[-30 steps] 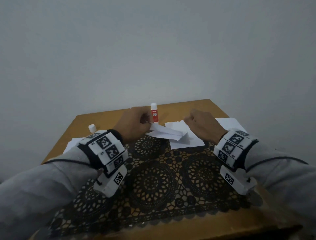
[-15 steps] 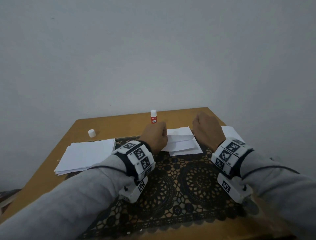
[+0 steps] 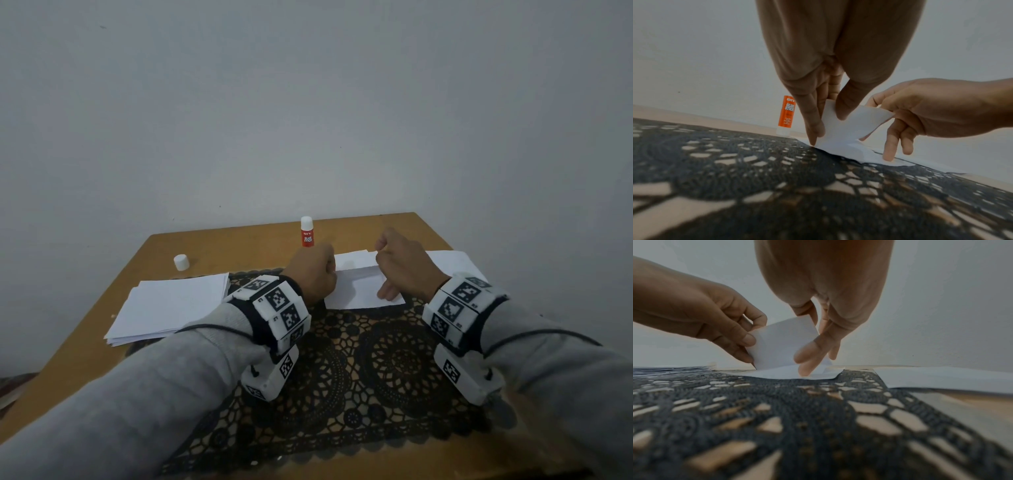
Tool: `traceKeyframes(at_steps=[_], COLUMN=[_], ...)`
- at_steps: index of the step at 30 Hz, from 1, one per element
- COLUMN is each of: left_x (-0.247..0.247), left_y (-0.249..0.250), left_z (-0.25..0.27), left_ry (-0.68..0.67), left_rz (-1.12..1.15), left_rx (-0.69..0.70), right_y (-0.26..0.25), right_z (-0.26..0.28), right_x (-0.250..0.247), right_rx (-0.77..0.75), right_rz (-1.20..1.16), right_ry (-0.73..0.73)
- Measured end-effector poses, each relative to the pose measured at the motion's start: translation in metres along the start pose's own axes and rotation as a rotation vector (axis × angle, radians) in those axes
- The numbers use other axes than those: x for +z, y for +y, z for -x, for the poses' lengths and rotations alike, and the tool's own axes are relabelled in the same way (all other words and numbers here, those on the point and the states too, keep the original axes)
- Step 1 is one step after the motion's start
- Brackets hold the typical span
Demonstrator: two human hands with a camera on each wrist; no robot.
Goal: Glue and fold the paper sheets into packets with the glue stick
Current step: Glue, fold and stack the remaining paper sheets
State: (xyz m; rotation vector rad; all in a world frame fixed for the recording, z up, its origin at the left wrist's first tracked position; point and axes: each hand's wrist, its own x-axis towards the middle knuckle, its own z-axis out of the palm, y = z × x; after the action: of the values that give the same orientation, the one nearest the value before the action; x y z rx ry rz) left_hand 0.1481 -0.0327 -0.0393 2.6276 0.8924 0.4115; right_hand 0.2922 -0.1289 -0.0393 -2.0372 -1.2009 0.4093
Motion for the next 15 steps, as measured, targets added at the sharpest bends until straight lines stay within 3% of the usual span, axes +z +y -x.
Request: traceKeyframes(at_steps=[3, 15], left_x=[-0.007, -0.064], left_y=[-0.005, -0.031], left_z=[0.003, 0.038], left_ry=[0.050, 0.464], left_rz=[0.025, 0.222], left_rx=[0.008, 0.045], right_y=[0.001, 0.000], right_z=[0.000, 0.001], right_x=[0.000, 0.001], right_rx=[-0.015, -0.026], right_rz=[0.035, -0.032], right_ry=[-0.009, 0.016])
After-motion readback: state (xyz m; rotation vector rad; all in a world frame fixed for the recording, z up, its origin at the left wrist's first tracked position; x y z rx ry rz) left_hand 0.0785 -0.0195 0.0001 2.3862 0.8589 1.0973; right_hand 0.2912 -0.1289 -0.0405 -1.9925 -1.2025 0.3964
